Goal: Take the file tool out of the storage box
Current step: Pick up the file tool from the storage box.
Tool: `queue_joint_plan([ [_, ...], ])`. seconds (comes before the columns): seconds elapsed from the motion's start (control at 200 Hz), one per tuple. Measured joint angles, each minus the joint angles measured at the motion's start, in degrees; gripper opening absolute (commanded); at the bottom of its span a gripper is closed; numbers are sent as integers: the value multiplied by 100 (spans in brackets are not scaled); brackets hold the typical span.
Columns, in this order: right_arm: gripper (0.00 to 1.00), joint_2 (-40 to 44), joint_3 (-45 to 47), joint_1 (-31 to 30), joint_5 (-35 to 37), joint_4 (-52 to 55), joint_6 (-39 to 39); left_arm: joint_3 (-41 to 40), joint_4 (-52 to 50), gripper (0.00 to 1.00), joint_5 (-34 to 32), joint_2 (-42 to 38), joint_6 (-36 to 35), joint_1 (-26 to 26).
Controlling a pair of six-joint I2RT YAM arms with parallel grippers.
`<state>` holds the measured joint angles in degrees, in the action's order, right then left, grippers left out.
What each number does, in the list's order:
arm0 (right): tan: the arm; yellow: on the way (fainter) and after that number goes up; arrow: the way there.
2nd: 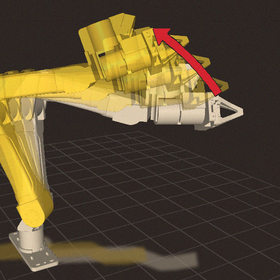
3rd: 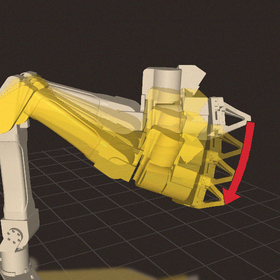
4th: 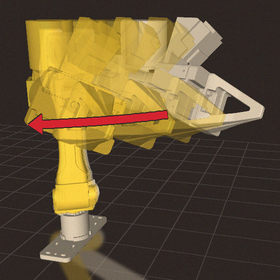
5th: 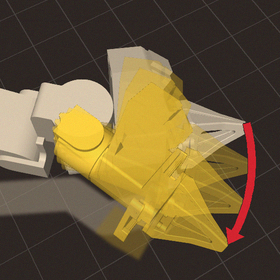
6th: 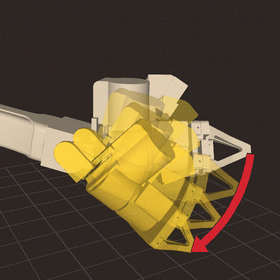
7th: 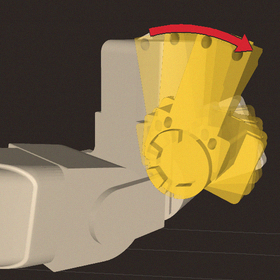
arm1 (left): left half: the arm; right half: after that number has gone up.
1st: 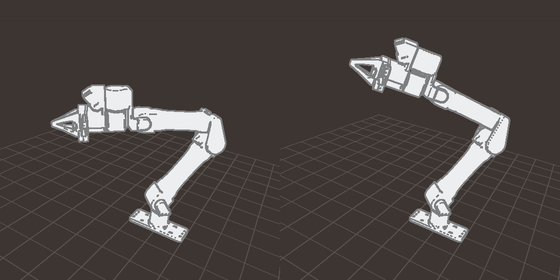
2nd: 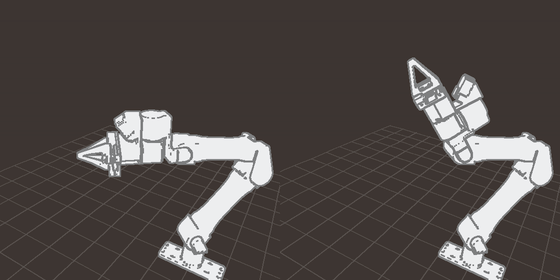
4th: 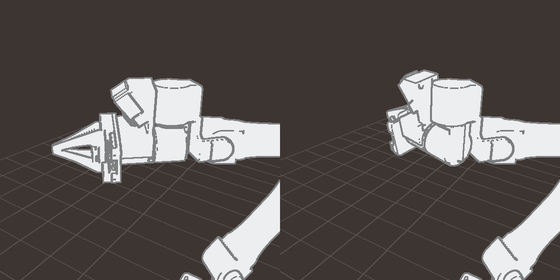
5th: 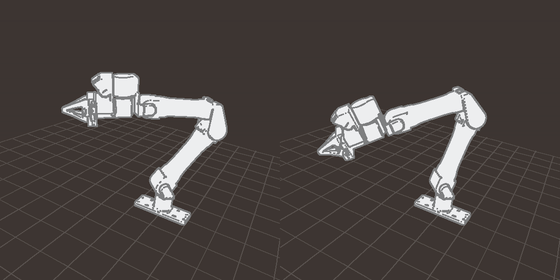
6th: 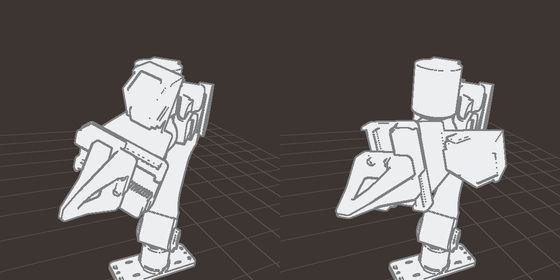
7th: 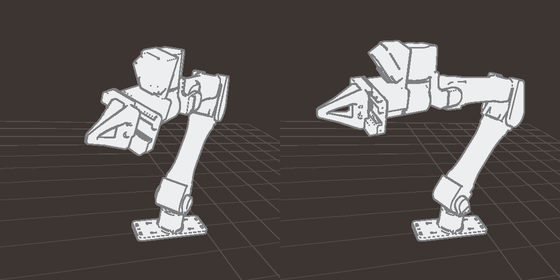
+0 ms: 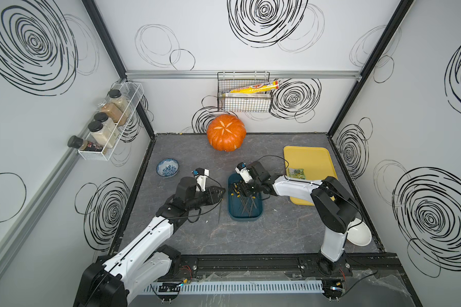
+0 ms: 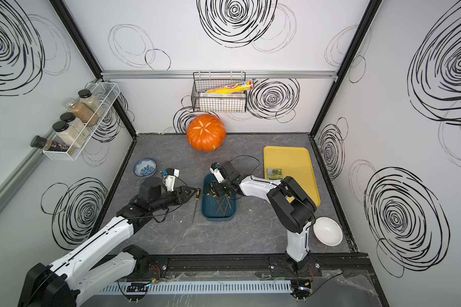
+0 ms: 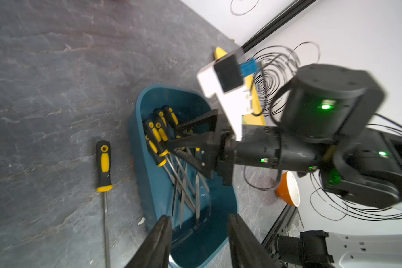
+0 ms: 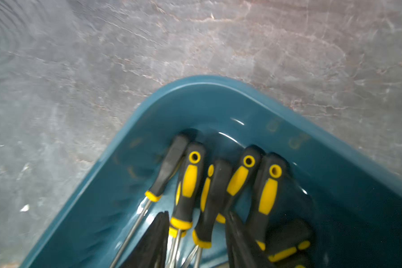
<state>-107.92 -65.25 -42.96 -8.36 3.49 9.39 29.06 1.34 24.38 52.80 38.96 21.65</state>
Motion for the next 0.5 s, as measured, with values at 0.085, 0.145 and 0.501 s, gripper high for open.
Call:
queue_joint_plan([
  [0.085, 41, -173, -125, -4, 140, 105, -7, -219, 409, 49, -22, -212, -20, -11],
  [0.145, 40, -262, -219, -4, 195, 125, -7, -361, 643, 51, -33, -323, -37, -33],
  [0.501, 33, -474, -511, -61, 555, 197, 37, -621, 1121, 51, -140, -232, -208, -149],
])
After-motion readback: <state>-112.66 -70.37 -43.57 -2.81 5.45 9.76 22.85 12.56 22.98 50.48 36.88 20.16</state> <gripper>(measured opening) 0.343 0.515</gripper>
